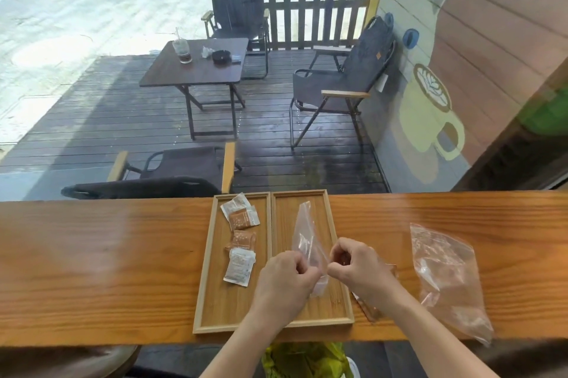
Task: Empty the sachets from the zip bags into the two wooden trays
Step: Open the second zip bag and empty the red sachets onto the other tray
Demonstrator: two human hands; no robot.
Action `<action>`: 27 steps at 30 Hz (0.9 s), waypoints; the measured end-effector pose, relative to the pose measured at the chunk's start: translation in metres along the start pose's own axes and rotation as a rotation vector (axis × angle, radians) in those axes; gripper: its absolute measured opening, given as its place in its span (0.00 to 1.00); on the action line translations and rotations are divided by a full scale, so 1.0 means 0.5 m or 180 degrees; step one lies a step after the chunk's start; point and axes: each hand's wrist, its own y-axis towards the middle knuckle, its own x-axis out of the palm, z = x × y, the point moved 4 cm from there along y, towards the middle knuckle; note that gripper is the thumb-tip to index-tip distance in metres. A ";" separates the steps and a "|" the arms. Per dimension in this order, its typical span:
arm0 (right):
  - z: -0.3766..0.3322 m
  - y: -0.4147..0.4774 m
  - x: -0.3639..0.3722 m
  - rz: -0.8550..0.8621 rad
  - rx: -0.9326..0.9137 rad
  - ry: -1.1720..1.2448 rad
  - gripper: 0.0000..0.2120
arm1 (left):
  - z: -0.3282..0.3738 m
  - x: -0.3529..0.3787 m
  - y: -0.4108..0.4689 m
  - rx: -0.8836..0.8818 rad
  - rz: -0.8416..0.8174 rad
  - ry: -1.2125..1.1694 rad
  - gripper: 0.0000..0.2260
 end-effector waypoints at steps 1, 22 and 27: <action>0.001 0.000 0.008 -0.0102 -0.0013 0.0042 0.03 | -0.003 0.000 0.001 -0.0014 -0.0020 -0.0052 0.09; -0.013 -0.021 -0.016 0.0744 0.0230 0.0260 0.06 | -0.040 -0.076 0.001 0.0054 0.1367 -0.0297 0.11; -0.034 -0.014 -0.012 0.0585 -0.0153 -0.0136 0.06 | -0.020 -0.075 -0.002 0.0451 0.1207 0.0061 0.06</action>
